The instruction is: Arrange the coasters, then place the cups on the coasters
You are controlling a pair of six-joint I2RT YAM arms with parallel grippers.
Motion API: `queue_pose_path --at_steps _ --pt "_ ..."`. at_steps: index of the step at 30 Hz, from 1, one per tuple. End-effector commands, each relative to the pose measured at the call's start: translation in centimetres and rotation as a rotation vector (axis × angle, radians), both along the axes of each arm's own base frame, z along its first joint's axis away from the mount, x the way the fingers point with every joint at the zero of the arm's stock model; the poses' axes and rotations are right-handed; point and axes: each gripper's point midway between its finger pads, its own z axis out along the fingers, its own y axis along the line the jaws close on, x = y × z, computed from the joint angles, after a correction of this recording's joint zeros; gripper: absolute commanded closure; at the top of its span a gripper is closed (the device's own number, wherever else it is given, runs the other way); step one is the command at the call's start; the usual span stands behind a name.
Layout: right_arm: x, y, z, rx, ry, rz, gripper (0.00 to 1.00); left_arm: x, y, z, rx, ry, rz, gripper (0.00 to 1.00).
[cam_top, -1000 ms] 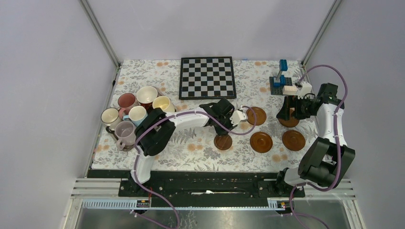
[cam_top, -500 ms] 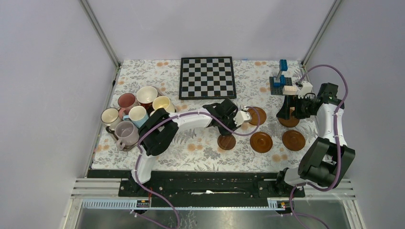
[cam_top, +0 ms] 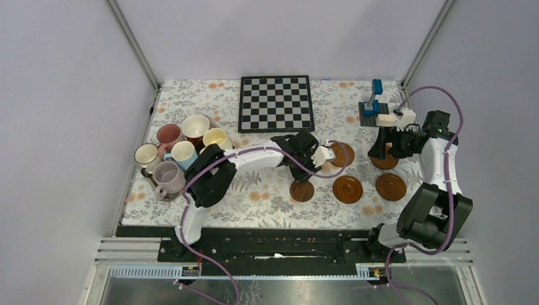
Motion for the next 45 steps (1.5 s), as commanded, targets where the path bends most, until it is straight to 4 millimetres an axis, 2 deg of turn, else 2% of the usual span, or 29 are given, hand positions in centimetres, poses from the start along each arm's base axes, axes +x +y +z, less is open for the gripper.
queue_pose_path --at_steps 1,3,5,10,14,18,24,32,36,45 --pt "0.4 0.9 1.8 0.026 -0.046 0.03 0.02 2.0 -0.7 7.9 -0.117 -0.05 0.036 0.66" --pt "0.5 1.1 2.0 0.028 -0.047 0.038 0.02 2.8 0.3 10.2 -0.136 -0.051 0.064 0.59" --pt "0.6 1.4 2.1 0.026 -0.049 0.049 0.02 3.7 2.0 12.1 -0.148 -0.057 0.101 0.45" --pt "1.1 2.7 2.3 0.01 -0.048 0.087 0.01 5.0 8.1 15.6 -0.194 -0.054 0.207 0.15" --pt "1.7 4.1 2.3 0.001 -0.049 0.12 0.0 5.4 14.2 16.8 -0.186 -0.056 0.294 0.05" --pt "2.0 5.4 2.1 0.006 -0.044 0.146 0.0 5.5 21.0 16.0 -0.121 -0.061 0.386 0.05" --pt "1.9 6.3 1.6 0.022 -0.043 0.156 0.0 5.6 29.0 14.9 -0.068 -0.059 0.546 0.09" --pt "1.3 6.6 0.7 0.031 -0.032 0.16 0.0 3.2 38.3 16.8 -0.044 -0.085 0.766 0.16" --pt "1.2 6.6 0.4 0.034 -0.03 0.158 0.0 0.9 41.5 16.9 -0.015 -0.089 0.846 0.18" --pt "1.1 6.8 0.1 0.044 -0.026 0.168 0.0 -6.1 47.3 13.7 0.092 0.0 0.95 0.22"
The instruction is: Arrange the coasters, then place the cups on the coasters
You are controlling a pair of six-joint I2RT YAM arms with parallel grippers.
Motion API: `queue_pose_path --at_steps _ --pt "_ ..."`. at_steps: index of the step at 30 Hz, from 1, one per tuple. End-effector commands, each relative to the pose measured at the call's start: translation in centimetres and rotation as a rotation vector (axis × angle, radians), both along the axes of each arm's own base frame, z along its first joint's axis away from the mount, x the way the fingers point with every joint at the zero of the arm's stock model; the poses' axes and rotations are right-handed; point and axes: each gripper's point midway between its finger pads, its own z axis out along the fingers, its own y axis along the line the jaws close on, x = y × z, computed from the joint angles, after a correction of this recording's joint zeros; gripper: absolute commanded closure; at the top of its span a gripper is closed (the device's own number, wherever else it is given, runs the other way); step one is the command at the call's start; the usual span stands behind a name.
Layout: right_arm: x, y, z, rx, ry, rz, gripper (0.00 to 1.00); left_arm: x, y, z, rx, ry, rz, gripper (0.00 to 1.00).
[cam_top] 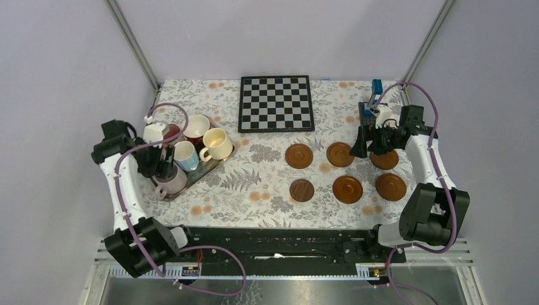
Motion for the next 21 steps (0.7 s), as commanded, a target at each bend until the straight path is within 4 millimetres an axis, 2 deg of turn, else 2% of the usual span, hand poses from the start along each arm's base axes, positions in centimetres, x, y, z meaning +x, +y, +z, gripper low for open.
queue_pose_path --at_steps 1,5,8,15,21 --pt "0.1 0.6 0.4 0.022 -0.021 0.017 0.0 -4.0 1.7 -1.8 0.022 0.054 -0.042 0.22" --pt "0.1 0.6 0.1 0.028 -0.012 0.018 0.0 -6.3 4.3 -3.9 0.042 0.078 -0.034 0.24" --pt "0.1 0.5 0.0 0.018 -0.009 0.013 0.01 -7.0 5.5 -5.3 0.026 0.091 -0.046 0.28" --pt "0.1 0.2 -0.3 0.006 0.002 0.003 0.0 -6.6 6.3 -7.9 0.038 0.06 -0.101 0.35" --pt "0.0 0.1 0.0 -0.006 0.0 -0.002 0.01 -5.4 6.7 -9.6 0.009 0.032 -0.121 0.41"
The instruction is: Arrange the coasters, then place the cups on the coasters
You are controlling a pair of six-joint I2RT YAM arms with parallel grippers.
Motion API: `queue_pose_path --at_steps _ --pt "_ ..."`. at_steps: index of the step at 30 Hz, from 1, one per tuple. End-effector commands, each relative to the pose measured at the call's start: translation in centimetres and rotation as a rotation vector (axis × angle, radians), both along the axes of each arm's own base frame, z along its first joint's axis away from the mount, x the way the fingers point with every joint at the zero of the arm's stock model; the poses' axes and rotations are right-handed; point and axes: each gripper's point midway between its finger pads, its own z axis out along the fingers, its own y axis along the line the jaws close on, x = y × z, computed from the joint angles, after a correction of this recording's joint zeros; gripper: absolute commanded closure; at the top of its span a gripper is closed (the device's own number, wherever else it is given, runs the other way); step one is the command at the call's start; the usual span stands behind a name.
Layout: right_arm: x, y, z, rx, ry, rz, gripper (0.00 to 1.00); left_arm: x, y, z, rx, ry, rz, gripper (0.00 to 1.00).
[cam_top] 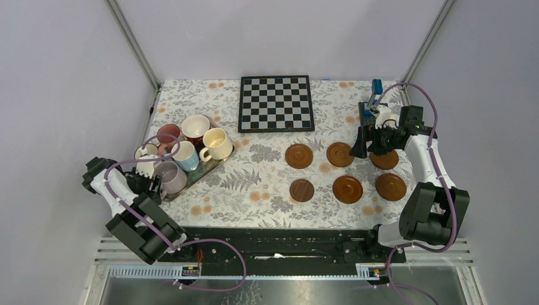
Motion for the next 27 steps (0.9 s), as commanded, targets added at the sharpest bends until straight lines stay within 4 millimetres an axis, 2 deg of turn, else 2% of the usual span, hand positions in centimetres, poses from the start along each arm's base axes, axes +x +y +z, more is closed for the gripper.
queue_pose_path --at_steps 1,9,21,27 --pt "-0.1 0.1 0.3 -0.006 -0.002 -0.002 0.0 2.3 0.6 -0.6 -0.007 -0.104 -0.058 0.42" --pt "-0.2 0.0 0.3 -0.009 0.003 -0.008 0.0 3.5 0.3 -2.8 -0.062 -0.142 -0.073 0.47" --pt "-0.2 -0.1 -0.2 -0.013 0.014 -0.019 0.0 4.7 -0.9 -4.7 -0.136 -0.172 -0.1 0.53" --pt "-0.2 -0.2 -0.2 -0.018 0.012 -0.021 0.0 5.2 -1.5 -5.4 -0.149 -0.166 -0.114 0.62"
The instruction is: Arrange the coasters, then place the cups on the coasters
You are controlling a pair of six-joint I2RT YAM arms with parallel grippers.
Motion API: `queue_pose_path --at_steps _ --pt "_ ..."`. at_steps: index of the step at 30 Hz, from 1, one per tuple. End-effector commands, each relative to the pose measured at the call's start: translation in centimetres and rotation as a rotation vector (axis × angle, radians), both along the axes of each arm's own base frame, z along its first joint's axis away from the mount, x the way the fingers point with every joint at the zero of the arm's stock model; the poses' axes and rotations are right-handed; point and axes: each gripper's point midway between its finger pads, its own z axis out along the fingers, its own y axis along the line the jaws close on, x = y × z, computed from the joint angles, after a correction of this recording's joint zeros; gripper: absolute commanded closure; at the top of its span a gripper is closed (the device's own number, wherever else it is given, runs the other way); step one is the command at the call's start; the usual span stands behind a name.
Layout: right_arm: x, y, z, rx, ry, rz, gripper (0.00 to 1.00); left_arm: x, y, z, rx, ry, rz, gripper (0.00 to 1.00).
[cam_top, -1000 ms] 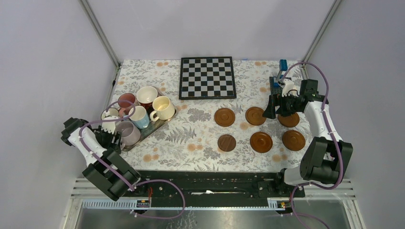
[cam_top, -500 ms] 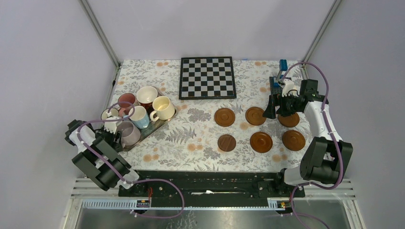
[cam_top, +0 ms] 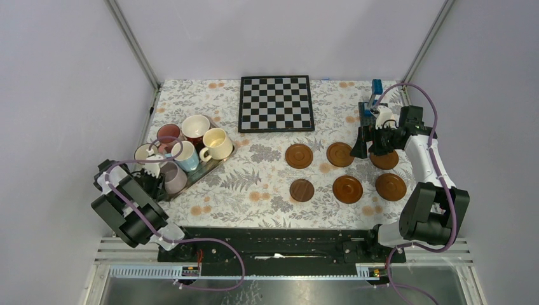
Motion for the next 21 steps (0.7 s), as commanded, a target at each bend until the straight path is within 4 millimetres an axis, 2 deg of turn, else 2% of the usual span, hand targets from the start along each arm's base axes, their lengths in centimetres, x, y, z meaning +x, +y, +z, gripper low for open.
queue_pose_path --at_steps 1,5,9,12,21 --pt "-0.2 0.2 0.1 -0.001 0.0 -0.002 0.0 1.3 -0.9 -0.1 -0.027 -0.06 -0.031 0.64" --pt "-0.3 0.1 0.0 -0.004 0.003 -0.002 0.0 1.3 -0.9 -0.1 -0.017 -0.058 -0.03 0.76" --pt "-0.3 0.1 -0.1 -0.01 0.001 -0.002 0.01 0.5 -1.1 0.3 0.002 -0.042 -0.044 0.93" --pt "-0.3 0.1 -0.1 -0.009 -0.001 -0.001 0.01 -0.1 -1.6 1.0 0.013 -0.042 -0.058 1.0" --pt "-0.4 0.2 -0.1 -0.003 -0.005 0.001 0.01 -1.3 -3.7 5.0 0.008 -0.094 -0.112 1.0"
